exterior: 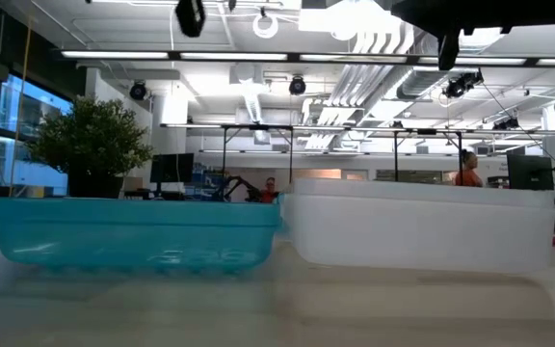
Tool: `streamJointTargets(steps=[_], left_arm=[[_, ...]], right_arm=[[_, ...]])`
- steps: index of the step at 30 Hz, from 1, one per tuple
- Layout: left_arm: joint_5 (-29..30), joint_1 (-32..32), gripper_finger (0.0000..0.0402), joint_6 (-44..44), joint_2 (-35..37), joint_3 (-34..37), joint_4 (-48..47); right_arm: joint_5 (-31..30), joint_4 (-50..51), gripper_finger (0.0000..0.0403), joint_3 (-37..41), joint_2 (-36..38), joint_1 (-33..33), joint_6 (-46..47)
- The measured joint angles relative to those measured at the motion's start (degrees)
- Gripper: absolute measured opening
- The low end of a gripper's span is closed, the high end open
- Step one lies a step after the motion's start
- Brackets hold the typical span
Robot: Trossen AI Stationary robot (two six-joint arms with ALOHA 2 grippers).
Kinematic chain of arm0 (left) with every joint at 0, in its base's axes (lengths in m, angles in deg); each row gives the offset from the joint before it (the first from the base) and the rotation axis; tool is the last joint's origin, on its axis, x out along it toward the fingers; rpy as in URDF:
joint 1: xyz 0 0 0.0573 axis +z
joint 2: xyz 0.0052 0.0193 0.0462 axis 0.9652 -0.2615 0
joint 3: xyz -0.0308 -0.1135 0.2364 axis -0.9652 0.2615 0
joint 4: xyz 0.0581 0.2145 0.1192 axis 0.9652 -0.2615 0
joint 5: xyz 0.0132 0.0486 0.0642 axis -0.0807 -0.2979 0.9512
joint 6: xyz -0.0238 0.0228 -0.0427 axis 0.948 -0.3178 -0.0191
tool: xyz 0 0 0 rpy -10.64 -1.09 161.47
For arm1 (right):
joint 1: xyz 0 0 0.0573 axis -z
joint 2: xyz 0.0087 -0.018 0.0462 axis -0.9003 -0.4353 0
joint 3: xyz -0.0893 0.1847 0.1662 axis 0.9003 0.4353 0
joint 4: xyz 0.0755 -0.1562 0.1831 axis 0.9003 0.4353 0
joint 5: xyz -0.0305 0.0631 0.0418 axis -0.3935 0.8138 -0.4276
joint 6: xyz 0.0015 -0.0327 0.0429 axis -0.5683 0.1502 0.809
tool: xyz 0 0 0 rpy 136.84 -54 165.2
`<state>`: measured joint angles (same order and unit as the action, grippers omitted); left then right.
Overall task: Pack school essentials
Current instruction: Put the blue pencil into the blue supply box
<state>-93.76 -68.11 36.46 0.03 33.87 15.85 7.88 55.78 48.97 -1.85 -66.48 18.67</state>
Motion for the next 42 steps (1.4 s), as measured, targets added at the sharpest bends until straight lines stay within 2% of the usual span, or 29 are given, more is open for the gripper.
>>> streamJointTargets(steps=[3,6,9,13,19,28,37,42], left_arm=[[-3.99,-1.83,0.0024,-3.6,-5.98,-6.0,-7.07],[-4.24,-4.06,0.0024,-6.3,-11.78,-12.62,-12.48],[-3.5,-6.1,0.0024,-6.52,-18.03,-19.3,-13.58],[2.32,-8.58,0.0024,-3.23,-25.83,-27.52,-15.12],[11.7,-11.55,0.0024,2.36,-34.86,-35.44,-24.26],[20.72,-15.21,0.0024,14.18,-43.42,-36.19,-25.72],[22.72,-14.83,0.0024,18.28,-47.53,-36.17,-25.65],[19.15,-14.25,0.0024,18.88,-47.53,-36.17,-28.21]], right_arm=[[-3.65,-1.26,0.0,0.0,0.02,0.0,-2.14],[-3.59,-1.57,0.0,0.0,0.5,0.0,-5.0],[-2.74,-1.77,0.0,0.02,1.55,0.0,-6.19],[-2.4,-1.66,0.0,0.02,3.69,0.0,-6.0],[-1.78,-1.55,0.0,0.02,8.12,-0.02,-10.81],[-1.81,4.04,0.0,0.02,12.17,-0.02,-11.07],[-1.78,10.11,0.0,0.04,11.91,-0.02,-7.01],[-1.78,10.2,0.0,0.04,11.96,-0.02,-7.1]])
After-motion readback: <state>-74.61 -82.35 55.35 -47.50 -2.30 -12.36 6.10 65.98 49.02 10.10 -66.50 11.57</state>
